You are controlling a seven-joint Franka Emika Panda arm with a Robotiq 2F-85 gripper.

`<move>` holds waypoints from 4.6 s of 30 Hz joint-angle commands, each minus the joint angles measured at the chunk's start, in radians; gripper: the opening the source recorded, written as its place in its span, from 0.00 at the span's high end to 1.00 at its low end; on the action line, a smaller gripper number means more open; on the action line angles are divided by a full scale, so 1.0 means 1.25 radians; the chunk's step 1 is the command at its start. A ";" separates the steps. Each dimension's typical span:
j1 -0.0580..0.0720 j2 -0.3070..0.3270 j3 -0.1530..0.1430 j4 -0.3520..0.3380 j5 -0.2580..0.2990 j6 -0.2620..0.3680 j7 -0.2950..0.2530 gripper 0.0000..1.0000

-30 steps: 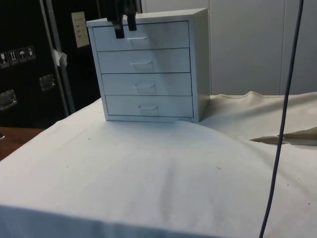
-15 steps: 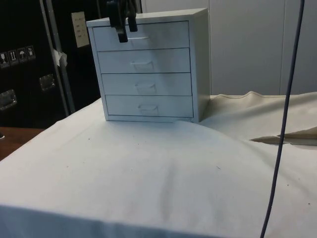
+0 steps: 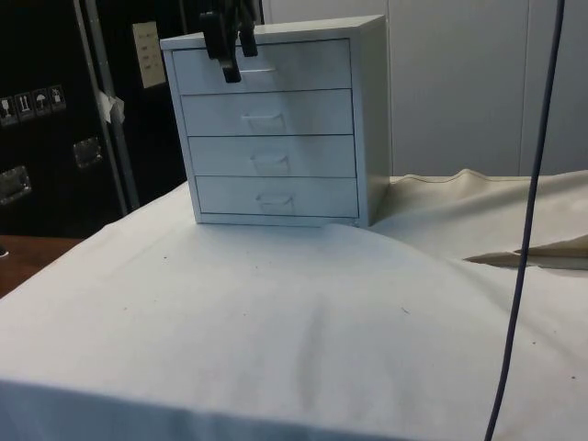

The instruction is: Open the drawer, then close it.

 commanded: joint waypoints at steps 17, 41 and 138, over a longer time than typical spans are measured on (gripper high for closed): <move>0.000 0.030 -0.005 0.002 -0.096 0.019 0.060 0.00; -0.004 0.087 -0.030 -0.018 -0.165 0.093 0.122 0.00; 0.023 0.116 0.045 0.030 -0.258 -0.015 0.250 1.00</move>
